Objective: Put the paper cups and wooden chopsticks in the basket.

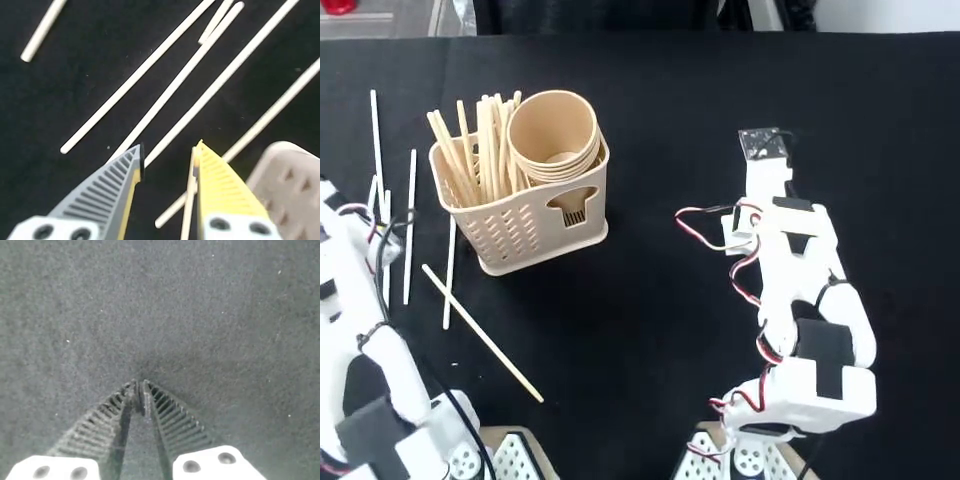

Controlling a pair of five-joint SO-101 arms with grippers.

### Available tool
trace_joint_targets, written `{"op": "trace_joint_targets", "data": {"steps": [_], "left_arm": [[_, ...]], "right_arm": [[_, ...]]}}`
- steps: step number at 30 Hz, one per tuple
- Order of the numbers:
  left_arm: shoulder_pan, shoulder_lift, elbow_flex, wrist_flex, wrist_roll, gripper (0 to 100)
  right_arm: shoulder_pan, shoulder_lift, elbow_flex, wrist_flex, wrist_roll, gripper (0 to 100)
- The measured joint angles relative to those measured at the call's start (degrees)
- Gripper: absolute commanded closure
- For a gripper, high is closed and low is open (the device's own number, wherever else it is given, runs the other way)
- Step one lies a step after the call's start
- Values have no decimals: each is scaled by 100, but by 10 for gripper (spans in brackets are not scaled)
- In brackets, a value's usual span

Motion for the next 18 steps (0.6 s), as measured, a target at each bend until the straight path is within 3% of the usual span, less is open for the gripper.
{"op": "trace_joint_targets", "data": {"steps": [8, 18], "left_arm": [[18, 844, 466, -897, 290, 822], [422, 2391, -299, -1002, 659, 827]], "right_arm": [[0, 0, 0, 0, 0, 985], [0, 0, 0, 0, 0, 985]]}}
